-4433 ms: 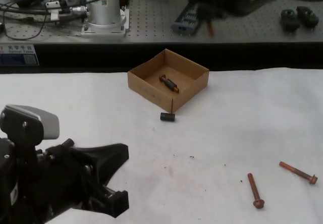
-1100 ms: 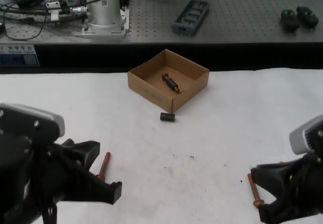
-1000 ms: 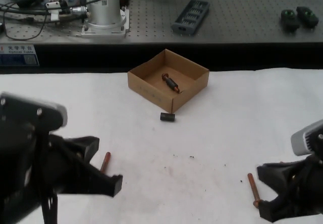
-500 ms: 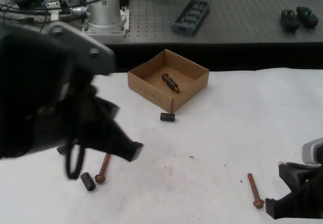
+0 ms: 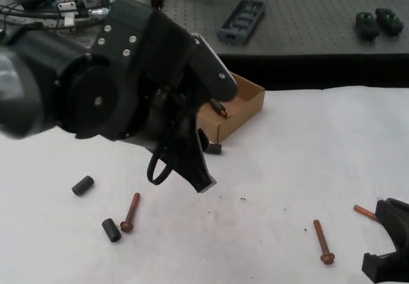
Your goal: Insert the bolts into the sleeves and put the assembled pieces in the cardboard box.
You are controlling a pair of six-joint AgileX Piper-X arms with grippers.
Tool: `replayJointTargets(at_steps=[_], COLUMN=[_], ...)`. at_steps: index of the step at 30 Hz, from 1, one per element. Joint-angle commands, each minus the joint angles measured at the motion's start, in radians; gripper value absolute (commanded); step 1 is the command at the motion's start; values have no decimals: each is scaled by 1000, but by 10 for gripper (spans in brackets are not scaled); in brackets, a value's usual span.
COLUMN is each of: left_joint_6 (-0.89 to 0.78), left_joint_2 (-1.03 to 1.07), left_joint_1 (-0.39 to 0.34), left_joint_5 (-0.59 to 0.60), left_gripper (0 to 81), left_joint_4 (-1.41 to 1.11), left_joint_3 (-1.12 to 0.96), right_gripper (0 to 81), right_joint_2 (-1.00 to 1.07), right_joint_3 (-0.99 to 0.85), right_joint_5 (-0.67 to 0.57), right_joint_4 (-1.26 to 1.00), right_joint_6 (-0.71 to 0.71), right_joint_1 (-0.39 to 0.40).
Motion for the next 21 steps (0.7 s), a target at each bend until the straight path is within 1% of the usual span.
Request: replayJointTargets(at_steps=[1, 3, 8, 13, 16, 18, 21], left_joint_6=[81, 125, 246, 296, 350, 376, 389], left_joint_2=[8, 19, 76, 177, 245, 287, 346], left_joint_1=[-3, -3, -3, -6, -30, -64, -120], left_joint_5=[37, 88, 224, 292, 301, 302, 302], left_gripper=[237, 195, 192, 192, 192, 195, 238], left_joint_4=[-29, -77, -131, -133, -133, -133, -133], left_joint_3=[-20, -20, -31, -91, -144, -187, -259], right_gripper=[56, 56, 56, 56, 56, 56, 56], right_joint_2=[-35, -90, -303, -534, -539, -539, -532], right_joint_3=[-1, -1, -1, -1, -6, -2, -1], right_joint_5=[52, 47, 38, -14, -81, -116, -111], right_joint_4=[-59, -53, 3, 78, 82, 60, 59], right_joint_6=[63, 64, 68, 101, 106, 114, 114], right_joint_1=[1, 1, 1, 1, 1, 1, 1])
